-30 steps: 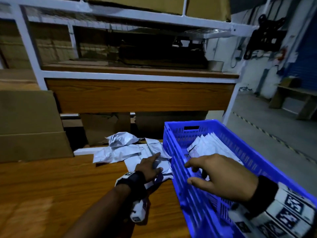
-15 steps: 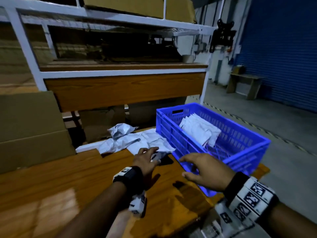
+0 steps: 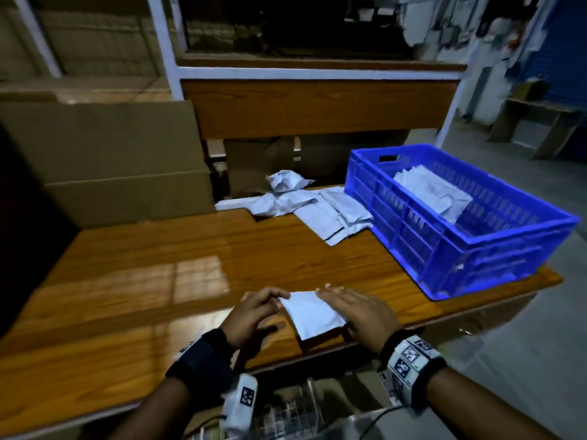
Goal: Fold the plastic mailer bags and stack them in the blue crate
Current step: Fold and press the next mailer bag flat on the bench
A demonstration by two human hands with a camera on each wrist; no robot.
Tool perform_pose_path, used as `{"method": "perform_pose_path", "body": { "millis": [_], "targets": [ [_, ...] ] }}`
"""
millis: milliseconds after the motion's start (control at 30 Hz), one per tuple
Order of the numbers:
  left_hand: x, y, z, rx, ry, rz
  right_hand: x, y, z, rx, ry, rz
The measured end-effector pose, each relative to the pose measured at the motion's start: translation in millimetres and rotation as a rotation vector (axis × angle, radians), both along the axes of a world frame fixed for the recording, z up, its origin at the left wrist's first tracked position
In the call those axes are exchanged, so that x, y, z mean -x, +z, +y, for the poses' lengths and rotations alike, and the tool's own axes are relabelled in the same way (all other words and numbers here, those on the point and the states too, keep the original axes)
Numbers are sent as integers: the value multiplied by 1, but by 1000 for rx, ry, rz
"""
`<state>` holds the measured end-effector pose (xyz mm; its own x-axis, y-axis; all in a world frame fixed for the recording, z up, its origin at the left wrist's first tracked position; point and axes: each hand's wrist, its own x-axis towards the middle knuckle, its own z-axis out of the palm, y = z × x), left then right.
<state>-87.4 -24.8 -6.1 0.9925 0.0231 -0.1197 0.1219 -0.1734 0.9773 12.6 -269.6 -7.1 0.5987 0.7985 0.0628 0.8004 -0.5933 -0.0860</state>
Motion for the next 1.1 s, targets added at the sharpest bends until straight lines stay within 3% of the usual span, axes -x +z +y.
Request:
{"method": "perform_pose_path", "body": {
  "millis": [100,200,267,367,467,667,767,933,1100],
  "targets": [
    [0,-13,-2,24,163,104,-8,-16,16,108,-16,-59],
    [-1,-27,-2,-475,275,192,-16,-41,17,246,-29,-55],
    [0,-32,-11,-700,314,184,-12,-53,10,270,-37,-7],
    [-5,-37,-34,-866,215,15,-12,-51,2,210,36,33],
    [-16,-47,-58,-950,112,8,-24,-43,4,93,40,2],
    [-16,-55,-90,-1259,41,-2,-27,-60,-8,108,80,84],
    [-8,-56,-107,-1290,27,-92,-17,-68,-18,83,69,80],
    [-20,-60,-119,-1148,141,-49,-9,-75,-19,-56,28,67],
    [-10,-76,-119,-1282,113,-26,-1,-81,-20,-3,10,4]
  ]
}}
